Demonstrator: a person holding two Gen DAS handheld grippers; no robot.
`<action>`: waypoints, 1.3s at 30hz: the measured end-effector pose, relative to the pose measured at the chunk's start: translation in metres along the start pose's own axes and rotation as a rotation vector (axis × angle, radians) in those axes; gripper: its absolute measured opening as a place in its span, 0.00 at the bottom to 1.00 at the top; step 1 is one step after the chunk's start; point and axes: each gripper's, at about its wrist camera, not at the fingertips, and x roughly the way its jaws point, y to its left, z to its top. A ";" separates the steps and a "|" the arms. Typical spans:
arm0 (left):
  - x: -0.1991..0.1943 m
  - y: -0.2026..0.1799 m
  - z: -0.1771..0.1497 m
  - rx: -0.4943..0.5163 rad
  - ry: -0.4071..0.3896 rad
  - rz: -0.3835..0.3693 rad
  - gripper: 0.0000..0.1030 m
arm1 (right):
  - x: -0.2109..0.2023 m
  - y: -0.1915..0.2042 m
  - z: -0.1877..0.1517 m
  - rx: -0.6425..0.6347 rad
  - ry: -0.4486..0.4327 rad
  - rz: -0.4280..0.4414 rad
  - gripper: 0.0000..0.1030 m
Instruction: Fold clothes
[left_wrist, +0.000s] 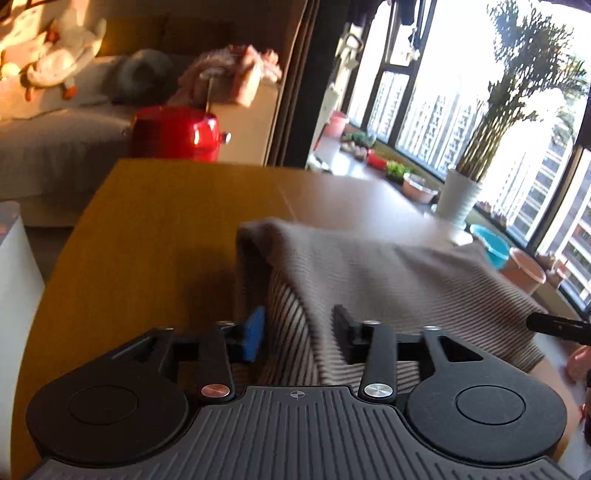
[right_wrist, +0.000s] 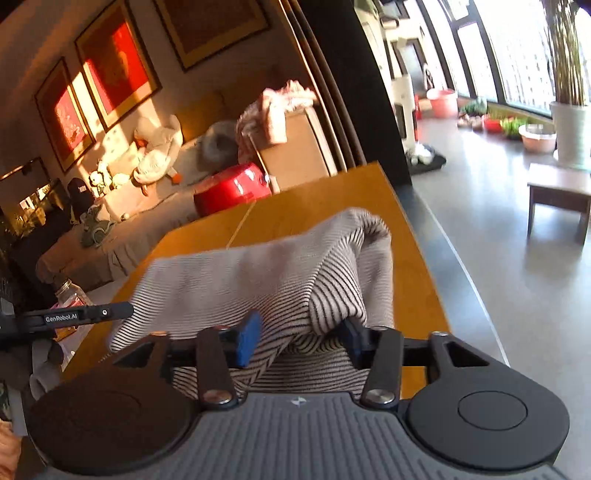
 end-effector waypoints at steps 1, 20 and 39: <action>-0.003 -0.002 0.001 -0.001 -0.008 -0.009 0.55 | -0.004 0.003 0.002 -0.020 -0.006 -0.004 0.64; 0.051 0.003 0.001 -0.101 0.117 -0.272 0.88 | -0.037 0.018 0.042 -0.162 -0.084 -0.149 1.00; 0.074 0.025 0.027 -0.055 0.066 -0.183 0.93 | 0.074 0.045 0.008 -0.288 0.110 -0.119 0.62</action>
